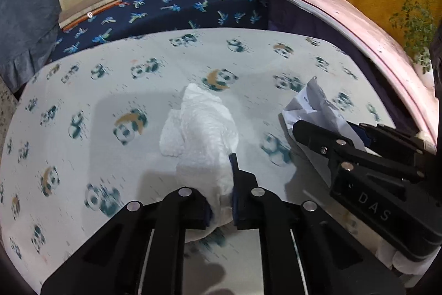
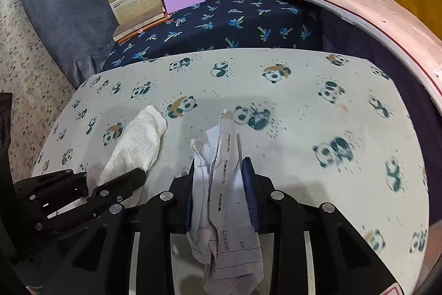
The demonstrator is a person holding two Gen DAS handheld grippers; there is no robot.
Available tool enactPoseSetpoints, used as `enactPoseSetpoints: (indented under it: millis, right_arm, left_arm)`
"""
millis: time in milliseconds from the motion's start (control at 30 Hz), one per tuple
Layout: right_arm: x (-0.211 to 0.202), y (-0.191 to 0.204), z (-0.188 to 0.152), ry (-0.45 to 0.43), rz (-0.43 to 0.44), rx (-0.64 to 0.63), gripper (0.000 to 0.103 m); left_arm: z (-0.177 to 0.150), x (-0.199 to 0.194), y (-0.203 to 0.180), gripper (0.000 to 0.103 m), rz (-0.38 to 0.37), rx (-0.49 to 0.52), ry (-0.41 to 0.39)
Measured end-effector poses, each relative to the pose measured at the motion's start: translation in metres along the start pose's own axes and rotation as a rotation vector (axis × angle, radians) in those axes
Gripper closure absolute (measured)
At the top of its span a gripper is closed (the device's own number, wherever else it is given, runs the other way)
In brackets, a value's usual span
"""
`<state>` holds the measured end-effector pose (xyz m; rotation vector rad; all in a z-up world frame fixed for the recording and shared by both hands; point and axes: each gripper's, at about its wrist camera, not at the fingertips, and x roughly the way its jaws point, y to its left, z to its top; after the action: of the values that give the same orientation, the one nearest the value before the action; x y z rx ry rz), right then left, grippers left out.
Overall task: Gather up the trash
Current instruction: 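Carry the tissue and paper receipt over the trash bin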
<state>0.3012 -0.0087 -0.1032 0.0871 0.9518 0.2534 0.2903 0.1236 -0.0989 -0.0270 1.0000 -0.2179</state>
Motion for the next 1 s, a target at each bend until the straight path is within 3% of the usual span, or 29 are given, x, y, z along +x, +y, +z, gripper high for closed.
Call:
enactPoseSetpoints:
  millis: [433,1000]
  right_arm:
    - [-0.117,-0.046,-0.06,-0.095,-0.115,0.165,0.074]
    - [-0.249,-0.143,-0.151,-0.229,-0.281,0.378,0.074]
  left_arm:
    - [-0.033,-0.054,-0.082,0.093,-0.105,0.099,-0.006]
    - [-0.075,-0.107,-0.241,0.093,-0.224,0.35,-0.028]
